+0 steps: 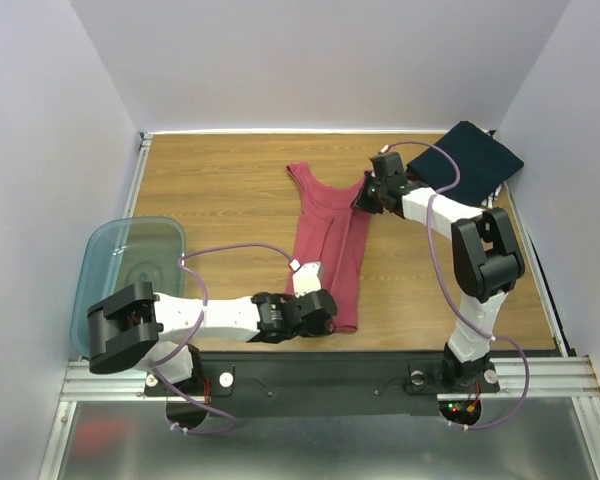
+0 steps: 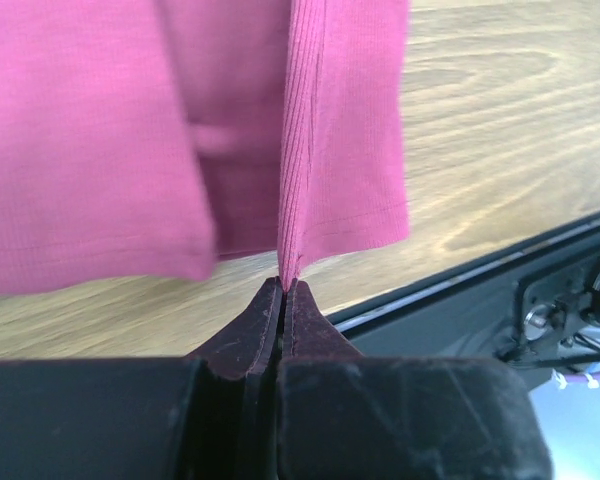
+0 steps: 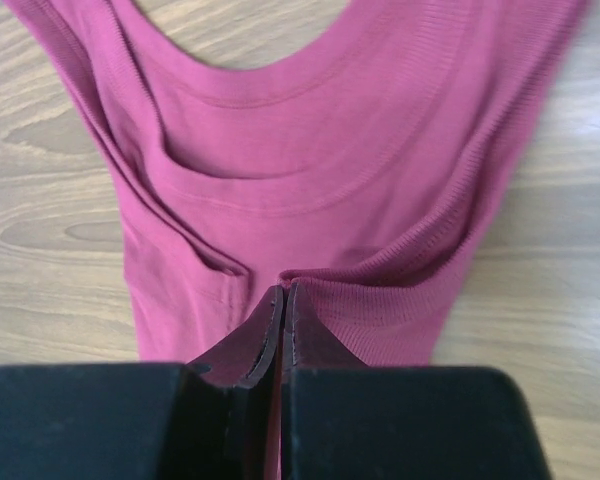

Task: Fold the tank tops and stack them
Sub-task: Fold the tank top

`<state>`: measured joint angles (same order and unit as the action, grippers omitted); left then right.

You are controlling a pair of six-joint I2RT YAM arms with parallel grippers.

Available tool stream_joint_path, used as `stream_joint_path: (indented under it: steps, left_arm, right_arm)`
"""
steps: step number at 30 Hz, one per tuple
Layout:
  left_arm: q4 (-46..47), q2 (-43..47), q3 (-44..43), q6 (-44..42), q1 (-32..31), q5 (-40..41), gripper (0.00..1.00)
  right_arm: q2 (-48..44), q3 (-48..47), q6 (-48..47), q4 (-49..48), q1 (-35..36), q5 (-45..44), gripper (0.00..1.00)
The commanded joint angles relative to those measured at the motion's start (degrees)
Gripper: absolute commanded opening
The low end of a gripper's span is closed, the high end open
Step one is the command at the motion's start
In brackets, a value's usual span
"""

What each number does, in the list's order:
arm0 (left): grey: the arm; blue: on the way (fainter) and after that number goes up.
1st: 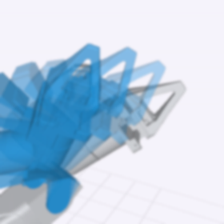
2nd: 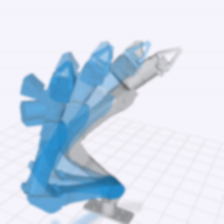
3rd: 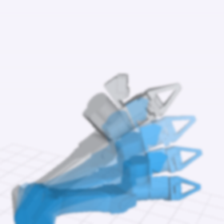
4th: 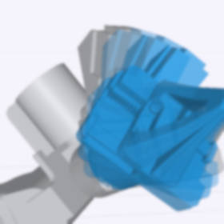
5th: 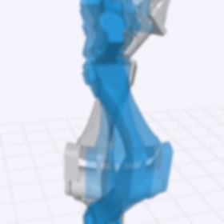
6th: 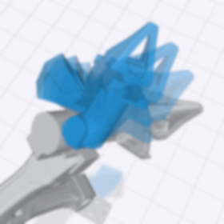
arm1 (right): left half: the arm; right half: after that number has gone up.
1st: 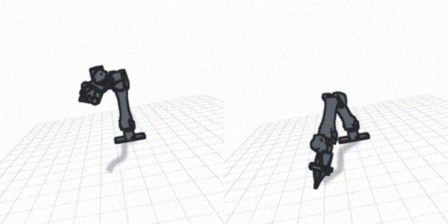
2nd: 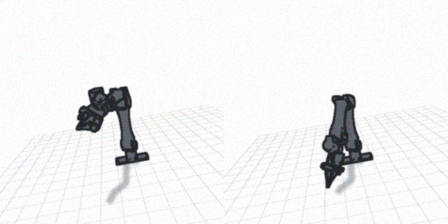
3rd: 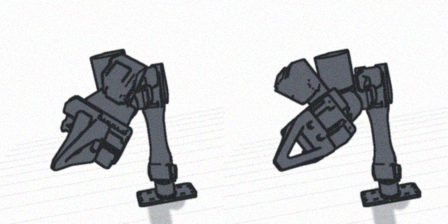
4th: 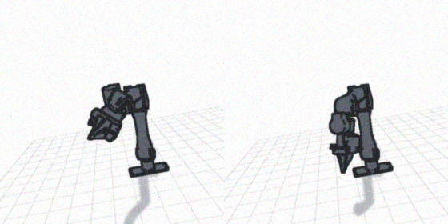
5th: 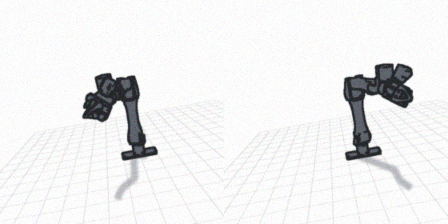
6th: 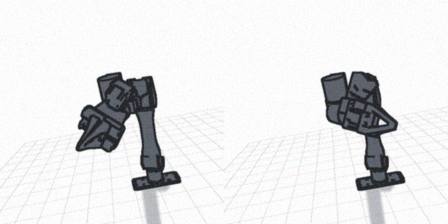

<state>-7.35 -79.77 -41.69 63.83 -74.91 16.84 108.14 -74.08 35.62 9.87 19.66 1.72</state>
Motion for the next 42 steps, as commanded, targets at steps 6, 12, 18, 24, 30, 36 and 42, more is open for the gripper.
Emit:
stream_joint_path:
  steps: [6,12,18,24,30,36,42]
  left_arm:
    - [-3.28,6.20,4.69,4.02,1.26,1.35,0.00]
    - [-3.19,6.91,6.18,3.58,1.96,0.74,0.00]
    - [-2.49,4.80,6.36,3.14,2.58,0.03,0.06]
    - [-3.28,7.86,5.40,2.53,2.58,1.18,0.41]
    - [-8.81,11.12,0.74,0.94,2.58,3.90,0.50]
    - [-12.60,14.63,-0.41,-2.82,6.87,6.63,0.50]
    - [-4.61,13.60,0.30,-13.02,18.75,1.62,0.37]
  right_arm:
    - [4.71,-7.30,1.03,-1.69,4.15,-3.91,0.00]
    - [7.08,-8.44,1.21,-1.61,5.12,-4.44,0.00]
    - [7.97,-9.06,0.95,-1.52,5.30,-4.27,0.06]
    - [6.91,-10.73,-0.81,-1.52,5.30,-4.00,0.32]
    - [3.15,-11.70,-2.13,-0.82,5.30,-4.26,0.53]
    - [-4.50,-2.75,-1.60,-0.29,6.08,-4.01,0.55]
    - [-7.33,3.51,-2.04,-0.29,8.03,-8.82,0.42]
